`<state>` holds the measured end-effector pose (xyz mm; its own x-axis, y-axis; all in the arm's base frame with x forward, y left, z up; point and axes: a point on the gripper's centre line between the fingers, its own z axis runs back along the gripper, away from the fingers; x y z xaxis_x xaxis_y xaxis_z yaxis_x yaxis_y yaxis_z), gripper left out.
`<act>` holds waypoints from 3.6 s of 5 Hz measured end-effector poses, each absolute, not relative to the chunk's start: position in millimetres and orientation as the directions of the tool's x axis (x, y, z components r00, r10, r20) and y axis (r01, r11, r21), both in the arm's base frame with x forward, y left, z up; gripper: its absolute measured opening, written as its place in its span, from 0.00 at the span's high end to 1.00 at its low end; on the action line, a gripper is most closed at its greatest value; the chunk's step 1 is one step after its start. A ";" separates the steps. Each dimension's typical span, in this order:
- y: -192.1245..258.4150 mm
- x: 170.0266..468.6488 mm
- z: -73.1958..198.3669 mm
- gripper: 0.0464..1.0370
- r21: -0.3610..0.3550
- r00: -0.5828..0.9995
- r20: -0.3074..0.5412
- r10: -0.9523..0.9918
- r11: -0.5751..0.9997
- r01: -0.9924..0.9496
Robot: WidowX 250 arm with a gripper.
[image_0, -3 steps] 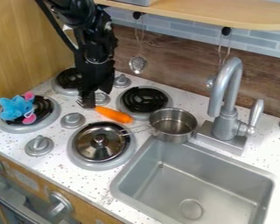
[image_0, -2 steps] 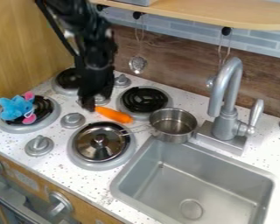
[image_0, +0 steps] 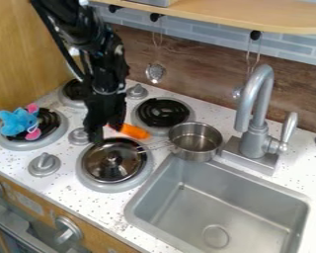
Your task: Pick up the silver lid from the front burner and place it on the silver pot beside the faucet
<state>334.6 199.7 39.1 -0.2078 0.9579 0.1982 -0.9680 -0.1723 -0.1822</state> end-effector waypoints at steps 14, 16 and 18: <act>175.0 286.1 43.2 0.72 -0.197 -0.255 0.230 0.939 -0.211 -0.957; 156.1 295.7 50.9 0.72 -0.226 -0.193 0.157 0.969 -0.155 -0.962; 91.5 343.2 51.4 0.72 -0.187 -0.015 0.093 0.996 0.002 -0.982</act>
